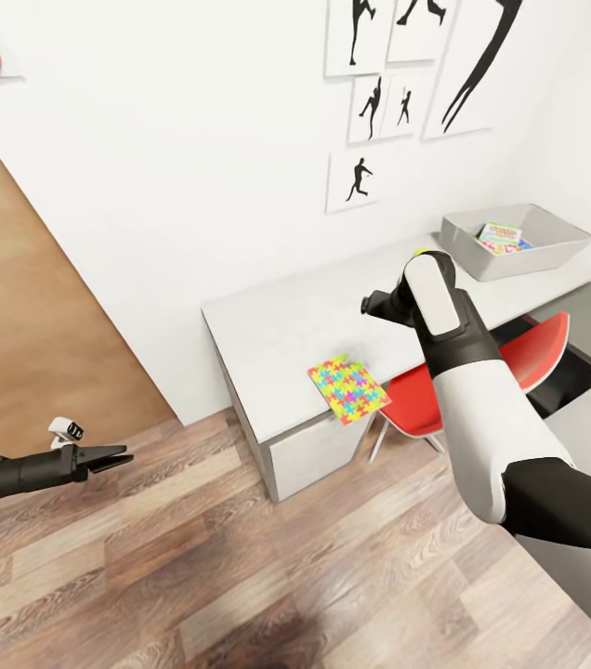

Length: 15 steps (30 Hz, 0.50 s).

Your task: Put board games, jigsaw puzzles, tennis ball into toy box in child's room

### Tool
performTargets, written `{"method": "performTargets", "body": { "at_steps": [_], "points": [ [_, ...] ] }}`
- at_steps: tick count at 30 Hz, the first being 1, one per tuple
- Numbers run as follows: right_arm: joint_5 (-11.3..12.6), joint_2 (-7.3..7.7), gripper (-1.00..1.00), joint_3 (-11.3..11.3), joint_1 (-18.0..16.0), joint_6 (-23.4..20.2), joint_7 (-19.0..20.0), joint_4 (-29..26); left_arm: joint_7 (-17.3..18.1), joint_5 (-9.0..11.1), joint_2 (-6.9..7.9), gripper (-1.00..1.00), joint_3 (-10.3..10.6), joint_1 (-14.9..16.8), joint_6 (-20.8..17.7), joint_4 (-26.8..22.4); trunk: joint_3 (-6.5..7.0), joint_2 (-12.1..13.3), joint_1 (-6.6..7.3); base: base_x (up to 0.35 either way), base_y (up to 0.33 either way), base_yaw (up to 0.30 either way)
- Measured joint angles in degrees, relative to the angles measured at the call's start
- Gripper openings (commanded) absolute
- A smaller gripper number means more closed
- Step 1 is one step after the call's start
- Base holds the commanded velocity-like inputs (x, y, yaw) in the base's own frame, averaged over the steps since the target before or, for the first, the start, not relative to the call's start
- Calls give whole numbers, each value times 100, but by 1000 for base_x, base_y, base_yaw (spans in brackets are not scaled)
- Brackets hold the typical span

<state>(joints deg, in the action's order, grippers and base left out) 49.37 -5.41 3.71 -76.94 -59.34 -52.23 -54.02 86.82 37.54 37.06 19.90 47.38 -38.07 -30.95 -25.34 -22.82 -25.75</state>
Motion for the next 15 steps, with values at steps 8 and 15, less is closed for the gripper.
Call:
{"method": "performTargets", "body": {
  "at_steps": [8, 15],
  "points": [
    [-7, 4, 100, -1, 0, 4, 0, -1, 0, -5, -2, 100, 0, 0, 0, 2, 77, 0, -2, -100, 0, 0],
    [-13, 10, 100, -1, 0, 8, 0, -1, -9, 14, -4, 100, 14, 0, 0, 179, 143, 0, 0, -61, 0, 0]
  ]
}}
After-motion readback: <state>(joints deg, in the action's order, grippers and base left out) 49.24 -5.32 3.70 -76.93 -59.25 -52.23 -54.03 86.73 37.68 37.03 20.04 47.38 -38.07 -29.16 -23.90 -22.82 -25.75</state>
